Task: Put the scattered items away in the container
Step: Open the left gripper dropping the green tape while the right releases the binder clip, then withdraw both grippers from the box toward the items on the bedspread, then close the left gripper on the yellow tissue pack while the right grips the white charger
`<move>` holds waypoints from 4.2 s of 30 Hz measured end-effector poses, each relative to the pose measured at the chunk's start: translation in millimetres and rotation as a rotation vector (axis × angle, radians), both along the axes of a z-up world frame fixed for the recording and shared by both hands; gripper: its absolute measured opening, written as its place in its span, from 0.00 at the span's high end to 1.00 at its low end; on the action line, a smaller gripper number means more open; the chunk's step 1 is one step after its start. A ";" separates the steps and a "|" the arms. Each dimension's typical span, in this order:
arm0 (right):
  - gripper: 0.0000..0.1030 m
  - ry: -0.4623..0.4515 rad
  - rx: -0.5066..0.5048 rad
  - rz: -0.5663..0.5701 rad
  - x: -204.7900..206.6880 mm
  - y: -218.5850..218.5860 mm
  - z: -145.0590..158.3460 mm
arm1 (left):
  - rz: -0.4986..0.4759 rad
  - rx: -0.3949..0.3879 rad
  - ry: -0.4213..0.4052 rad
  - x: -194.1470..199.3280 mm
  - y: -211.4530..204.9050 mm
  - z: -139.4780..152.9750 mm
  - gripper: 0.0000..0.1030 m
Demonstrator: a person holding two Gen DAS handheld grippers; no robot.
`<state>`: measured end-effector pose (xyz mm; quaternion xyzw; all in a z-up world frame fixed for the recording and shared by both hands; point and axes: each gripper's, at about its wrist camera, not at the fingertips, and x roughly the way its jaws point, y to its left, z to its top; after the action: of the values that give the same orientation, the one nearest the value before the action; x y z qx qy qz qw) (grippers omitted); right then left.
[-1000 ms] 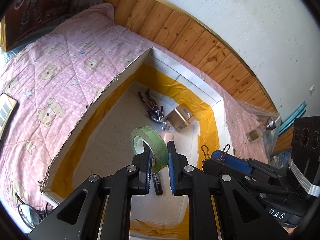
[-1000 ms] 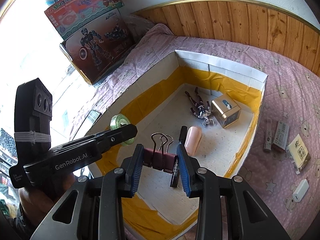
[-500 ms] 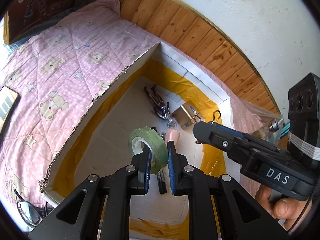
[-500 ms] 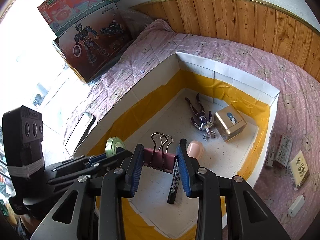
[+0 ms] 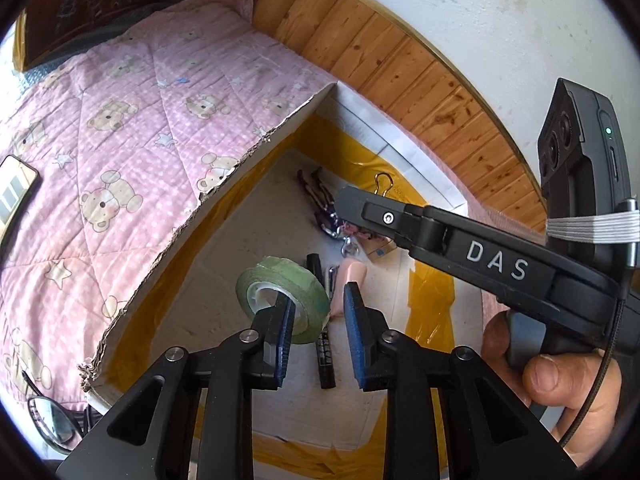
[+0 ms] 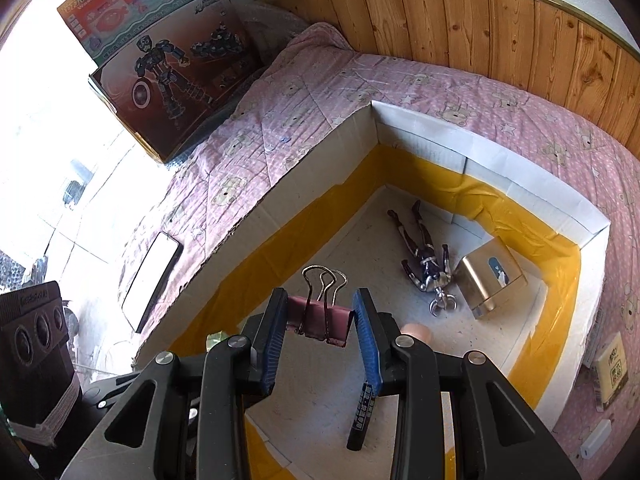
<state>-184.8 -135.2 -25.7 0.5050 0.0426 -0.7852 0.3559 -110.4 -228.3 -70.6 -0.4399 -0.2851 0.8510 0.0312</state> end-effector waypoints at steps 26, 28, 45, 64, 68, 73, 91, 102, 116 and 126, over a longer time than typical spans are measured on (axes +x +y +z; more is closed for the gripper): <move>0.58 -0.035 -0.058 0.166 34.8 -13.1 15.1 | -0.021 0.035 0.017 -0.7 1.0 5.8 0.46; 0.57 -0.043 -0.025 0.190 36.2 -17.0 9.8 | -0.032 0.012 0.014 -0.5 3.8 6.7 0.46; 0.57 0.004 0.073 0.183 26.6 -13.7 9.1 | -0.101 -0.001 0.063 1.5 17.0 16.2 0.46; 0.57 -0.050 -0.064 -0.075 16.9 81.8 19.2 | -0.007 -0.028 0.124 7.6 4.0 24.7 0.46; 0.57 -0.038 -0.100 -0.094 29.2 105.1 27.1 | -0.006 -0.074 0.177 17.4 10.4 36.5 0.46; 0.57 0.034 -0.151 -0.085 53.8 131.8 46.4 | -0.032 -0.102 0.216 31.3 24.2 47.5 0.46; 0.57 0.153 -0.232 -0.119 110.0 193.6 74.9 | -0.174 -0.144 0.278 78.7 102.1 94.0 0.46; 0.57 0.144 -0.241 -0.185 115.8 230.6 65.0 | -0.272 -0.163 0.267 81.7 152.9 99.4 0.46; 0.57 0.047 -0.267 -0.411 96.9 325.0 18.5 | -0.396 -0.178 0.227 57.3 222.6 88.2 0.46; 0.57 -0.043 -0.251 -0.540 78.7 366.2 -26.9 | -0.447 -0.147 0.154 12.6 264.0 64.5 0.46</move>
<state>-106.1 231.0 -52.6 0.4666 -0.1980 -0.8398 0.1946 -97.7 35.7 -6.1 -0.4271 -0.1150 0.8724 0.2082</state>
